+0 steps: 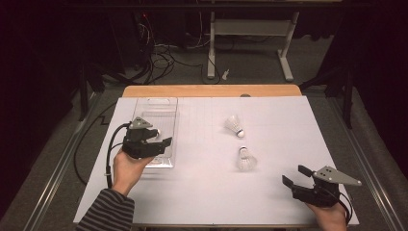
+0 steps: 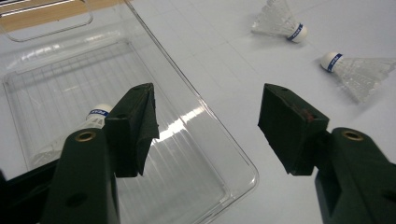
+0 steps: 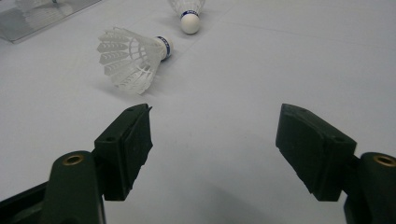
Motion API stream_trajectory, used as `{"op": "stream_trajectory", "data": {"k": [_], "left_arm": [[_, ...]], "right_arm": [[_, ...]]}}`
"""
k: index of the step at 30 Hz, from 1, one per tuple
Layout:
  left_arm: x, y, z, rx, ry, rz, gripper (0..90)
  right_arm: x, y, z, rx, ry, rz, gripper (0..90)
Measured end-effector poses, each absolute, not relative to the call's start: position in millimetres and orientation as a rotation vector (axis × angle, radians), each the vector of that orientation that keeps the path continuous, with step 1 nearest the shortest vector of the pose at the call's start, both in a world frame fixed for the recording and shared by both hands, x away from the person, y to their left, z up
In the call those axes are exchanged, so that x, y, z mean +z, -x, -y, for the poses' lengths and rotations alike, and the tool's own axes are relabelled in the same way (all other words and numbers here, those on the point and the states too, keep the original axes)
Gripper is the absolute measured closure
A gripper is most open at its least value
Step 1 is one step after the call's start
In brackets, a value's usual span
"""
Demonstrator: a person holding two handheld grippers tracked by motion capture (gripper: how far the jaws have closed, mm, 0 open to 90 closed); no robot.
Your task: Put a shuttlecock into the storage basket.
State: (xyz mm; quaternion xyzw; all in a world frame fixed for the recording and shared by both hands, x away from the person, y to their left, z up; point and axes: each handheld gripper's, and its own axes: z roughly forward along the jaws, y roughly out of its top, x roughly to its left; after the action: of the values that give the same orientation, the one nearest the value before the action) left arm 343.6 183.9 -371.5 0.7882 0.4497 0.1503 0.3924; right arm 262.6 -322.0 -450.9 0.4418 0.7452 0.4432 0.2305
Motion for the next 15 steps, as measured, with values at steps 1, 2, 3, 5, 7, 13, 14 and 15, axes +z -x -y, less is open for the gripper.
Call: {"op": "stream_trajectory", "data": {"k": [1, 2, 3, 5, 7, 13, 14, 15], "left_arm": [[-371.6, -342.4, -183.9, 0.385, -2.001, -1.137, 37.5], [-371.7, -341.4, -184.0, 0.388, -2.001, -1.132, 37.5], [-371.7, -340.2, -184.0, 0.388, -1.999, -1.13, 37.4], [-371.5, -338.4, -184.8, 0.385, -1.994, -1.122, 37.2], [-371.5, -336.2, -185.0, 0.388, -1.991, -1.117, 37.2], [-373.2, -330.1, -184.5, 0.393, -1.989, -1.098, 36.9], [-373.6, -329.0, -184.2, 0.391, -1.986, -1.099, 36.9], [-373.7, -328.1, -184.2, 0.393, -1.988, -1.097, 36.9]], "right_arm": [[-450.9, -262.6, 322.0, 1.218, -1.214, -2.05, 27.5], [-450.9, -262.6, 322.0, 1.218, -1.214, -2.05, 27.5], [-450.9, -262.6, 321.9, 1.218, -1.215, -2.049, 27.5], [-450.8, -262.5, 322.0, 1.218, -1.215, -2.048, 27.5], [-450.8, -262.5, 322.2, 1.218, -1.214, -2.047, 27.5], [-450.7, -262.4, 322.1, 1.219, -1.213, -2.047, 27.5], [-450.7, -262.4, 322.2, 1.218, -1.214, -2.047, 27.5], [-450.7, -262.4, 322.2, 1.218, -1.214, -2.047, 27.5]]}}
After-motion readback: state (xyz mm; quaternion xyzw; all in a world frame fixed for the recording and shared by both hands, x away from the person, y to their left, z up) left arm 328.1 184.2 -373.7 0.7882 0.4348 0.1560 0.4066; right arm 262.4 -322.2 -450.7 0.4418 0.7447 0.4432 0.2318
